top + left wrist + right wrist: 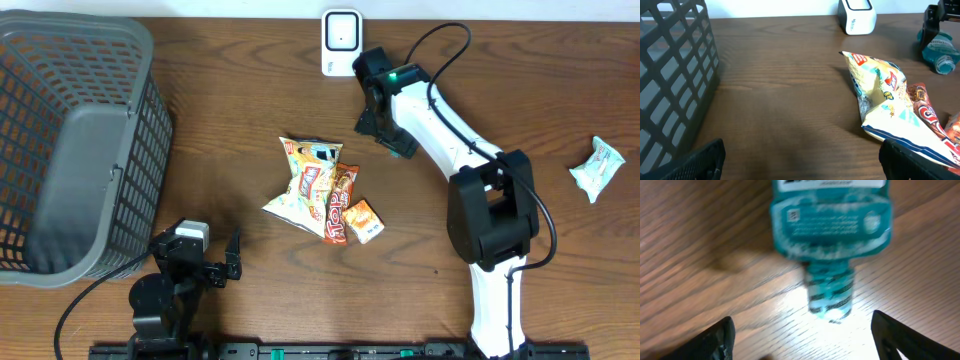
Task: Scan the item barcode
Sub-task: 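Move the right gripper to the Listerine bottle and grasp it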
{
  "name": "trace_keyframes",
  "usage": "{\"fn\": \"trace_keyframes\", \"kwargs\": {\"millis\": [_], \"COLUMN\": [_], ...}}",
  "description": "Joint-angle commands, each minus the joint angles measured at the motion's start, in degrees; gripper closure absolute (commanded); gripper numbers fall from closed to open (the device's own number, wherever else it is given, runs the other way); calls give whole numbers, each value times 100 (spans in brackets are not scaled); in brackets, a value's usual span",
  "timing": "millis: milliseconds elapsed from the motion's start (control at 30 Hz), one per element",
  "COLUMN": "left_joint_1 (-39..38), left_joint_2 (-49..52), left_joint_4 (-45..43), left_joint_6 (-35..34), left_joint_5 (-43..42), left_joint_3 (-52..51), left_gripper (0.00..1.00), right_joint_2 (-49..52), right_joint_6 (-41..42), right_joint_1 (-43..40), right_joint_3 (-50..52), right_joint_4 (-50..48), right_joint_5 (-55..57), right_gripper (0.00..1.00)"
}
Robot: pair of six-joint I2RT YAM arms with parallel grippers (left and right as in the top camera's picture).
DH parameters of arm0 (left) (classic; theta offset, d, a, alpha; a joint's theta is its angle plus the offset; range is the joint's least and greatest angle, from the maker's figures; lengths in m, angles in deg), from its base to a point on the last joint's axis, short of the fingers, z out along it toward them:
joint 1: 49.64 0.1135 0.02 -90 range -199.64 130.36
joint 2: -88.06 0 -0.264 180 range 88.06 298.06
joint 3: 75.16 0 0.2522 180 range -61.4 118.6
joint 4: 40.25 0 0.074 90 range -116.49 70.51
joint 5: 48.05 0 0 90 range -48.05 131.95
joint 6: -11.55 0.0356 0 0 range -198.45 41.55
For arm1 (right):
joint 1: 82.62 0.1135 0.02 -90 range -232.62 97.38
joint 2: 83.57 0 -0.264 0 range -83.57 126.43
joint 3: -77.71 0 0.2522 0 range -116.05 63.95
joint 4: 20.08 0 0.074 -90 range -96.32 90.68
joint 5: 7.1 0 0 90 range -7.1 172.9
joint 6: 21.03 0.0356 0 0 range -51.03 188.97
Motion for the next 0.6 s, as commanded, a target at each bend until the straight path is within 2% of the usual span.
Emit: {"fn": "trace_keyframes", "kwargs": {"millis": [0,267,467,567], "left_joint_1": [13,13,13,13], "left_joint_2": [-4,-4,-4,-4], "left_joint_4": [136,136,136,136], "left_joint_6": [-52,-52,-52,-52], "left_joint_5": [20,20,20,20], "left_joint_3": [-79,-79,-79,-79], "left_gripper": [2,2,2,2], "right_joint_2": [46,442,844,896], "right_joint_6": [-57,-55,-52,-55], "right_joint_1": [-109,-118,-120,-120], "right_joint_3": [4,50,50,50], "right_joint_4": [-13,-269,-343,-315], "right_joint_5": [396,570,321,326], "right_gripper": [20,37,39,46]}}
